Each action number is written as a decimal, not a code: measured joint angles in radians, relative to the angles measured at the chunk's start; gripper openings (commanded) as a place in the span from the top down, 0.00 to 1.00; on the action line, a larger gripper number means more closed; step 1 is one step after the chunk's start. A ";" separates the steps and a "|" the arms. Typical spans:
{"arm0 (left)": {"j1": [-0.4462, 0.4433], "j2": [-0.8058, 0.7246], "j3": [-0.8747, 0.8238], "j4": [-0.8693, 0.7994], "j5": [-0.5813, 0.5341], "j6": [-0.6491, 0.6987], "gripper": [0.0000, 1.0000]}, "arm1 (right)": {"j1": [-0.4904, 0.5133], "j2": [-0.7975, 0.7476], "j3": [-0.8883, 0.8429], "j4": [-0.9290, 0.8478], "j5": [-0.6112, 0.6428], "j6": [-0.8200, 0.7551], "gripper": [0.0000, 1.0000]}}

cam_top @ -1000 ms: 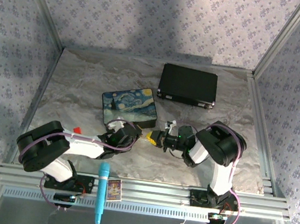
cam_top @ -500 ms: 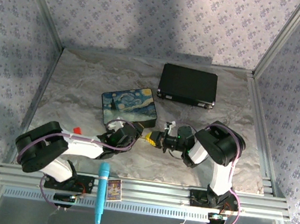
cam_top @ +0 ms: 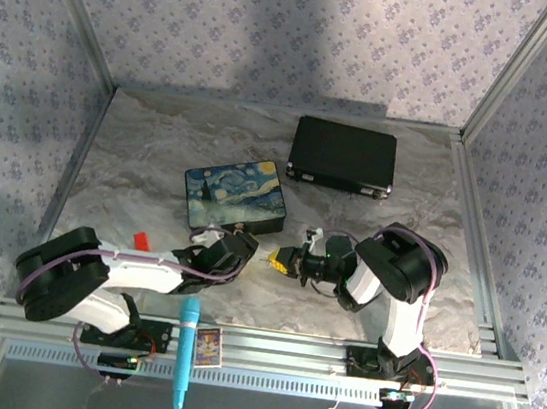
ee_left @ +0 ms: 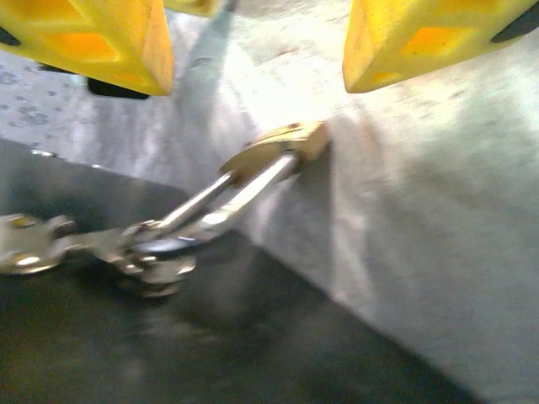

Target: Unlock the padlock with the key

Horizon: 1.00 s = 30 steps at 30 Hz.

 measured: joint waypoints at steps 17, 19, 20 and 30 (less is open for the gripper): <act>-0.067 -0.118 -0.091 0.116 -0.109 -0.061 0.73 | 0.113 -0.066 0.070 -0.022 0.071 -0.034 1.00; -0.067 -0.118 -0.115 0.142 -0.115 -0.072 0.76 | 0.122 -0.068 0.077 -0.022 0.076 -0.034 1.00; -0.067 -0.119 -0.129 0.154 -0.120 -0.074 0.78 | 0.125 -0.068 0.079 -0.025 0.078 -0.034 1.00; -0.066 -0.255 -0.148 0.117 -0.159 -0.056 0.62 | 0.151 -0.068 0.109 -0.036 0.085 -0.034 1.00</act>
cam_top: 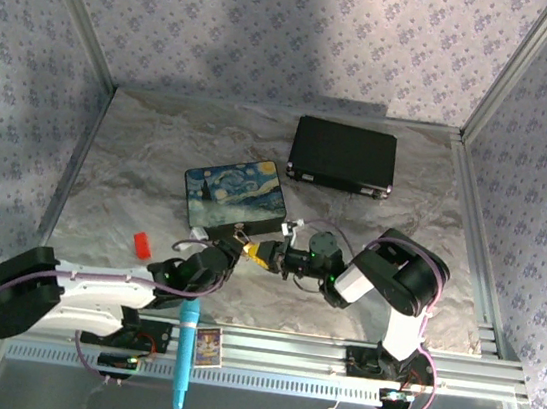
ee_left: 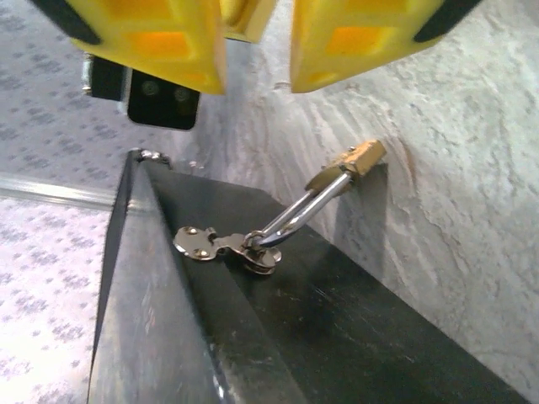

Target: Unlock the padlock with the key

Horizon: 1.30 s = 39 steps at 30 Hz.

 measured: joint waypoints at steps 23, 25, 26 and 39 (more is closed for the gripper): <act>0.025 -0.037 -0.020 -0.004 0.006 0.011 1.00 | 0.044 0.026 0.047 0.005 0.055 0.006 1.00; 0.029 -0.056 -0.020 -0.014 0.003 0.028 1.00 | 0.044 0.027 0.058 0.007 0.050 0.008 1.00; 0.030 -0.064 -0.020 -0.016 0.002 0.033 1.00 | 0.044 0.027 0.061 0.007 0.048 0.008 0.99; 0.081 -0.129 0.230 -0.356 0.024 0.469 1.00 | -0.119 -0.328 0.047 -0.492 0.014 -0.285 0.05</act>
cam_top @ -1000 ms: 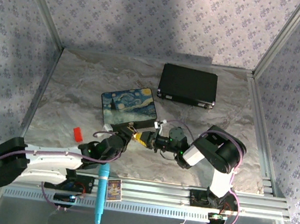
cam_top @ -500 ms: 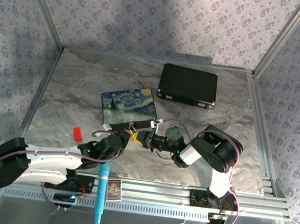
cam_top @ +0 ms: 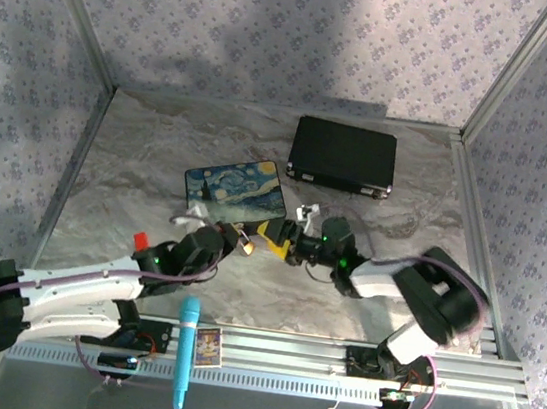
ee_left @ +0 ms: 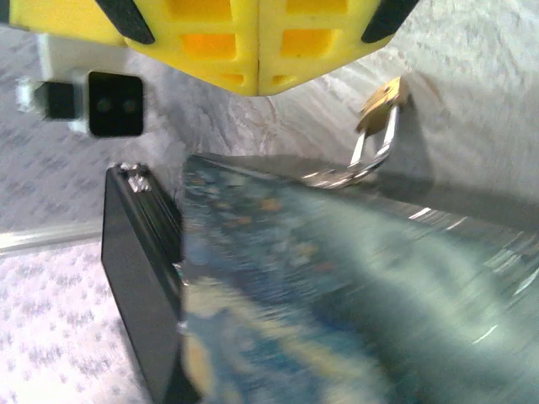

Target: Unlock the padlock with the key

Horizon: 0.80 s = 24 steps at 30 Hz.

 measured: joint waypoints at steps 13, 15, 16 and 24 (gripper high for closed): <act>0.028 0.169 0.407 -0.240 0.162 0.842 1.00 | -0.060 -0.501 0.213 -0.753 0.207 -0.692 0.02; 0.075 0.166 0.408 -0.225 0.259 0.903 1.00 | -0.094 -0.498 0.223 -0.767 0.182 -0.703 0.07; 0.099 0.166 0.408 -0.217 0.304 0.925 1.00 | -0.113 -0.495 0.229 -0.763 0.157 -0.707 0.11; 0.201 0.105 0.408 -0.106 0.610 0.949 1.00 | -0.166 -0.406 0.205 -0.419 -0.115 -0.560 0.24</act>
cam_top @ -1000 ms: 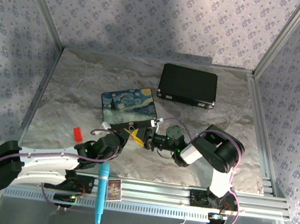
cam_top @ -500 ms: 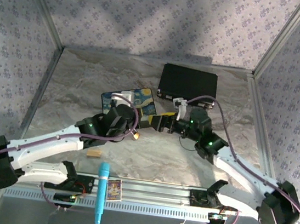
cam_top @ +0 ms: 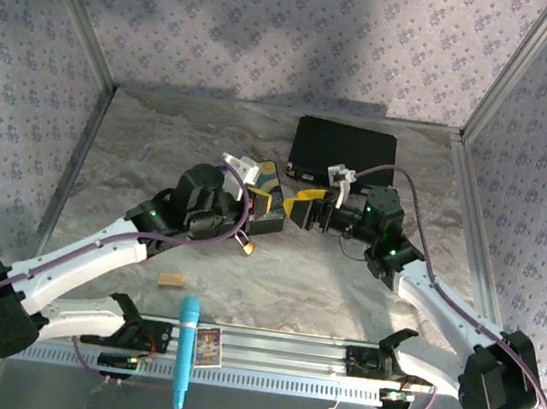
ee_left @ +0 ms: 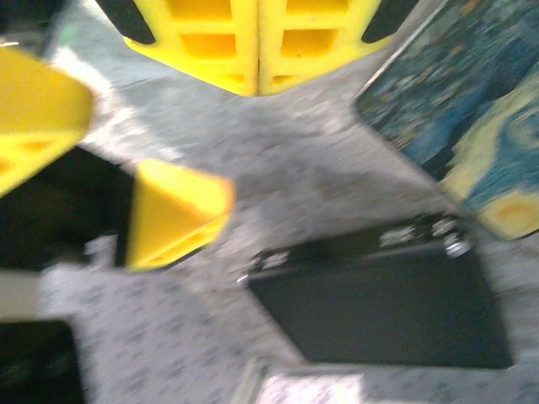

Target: Unlock the padlock with the key

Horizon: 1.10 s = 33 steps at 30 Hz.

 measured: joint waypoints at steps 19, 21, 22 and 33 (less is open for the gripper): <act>0.052 -0.028 -0.006 0.370 0.120 -0.249 1.00 | 0.089 0.175 -0.010 0.663 -0.070 0.404 0.51; 0.052 -0.021 -0.010 0.382 0.120 -0.261 1.00 | 0.097 0.175 -0.009 0.676 -0.069 0.410 0.52; 0.052 -0.018 -0.011 0.386 0.121 -0.266 1.00 | 0.100 0.175 -0.008 0.682 -0.066 0.411 0.54; 0.052 -0.008 -0.034 0.438 0.124 -0.322 1.00 | 0.106 0.193 -0.004 0.726 -0.028 0.441 0.79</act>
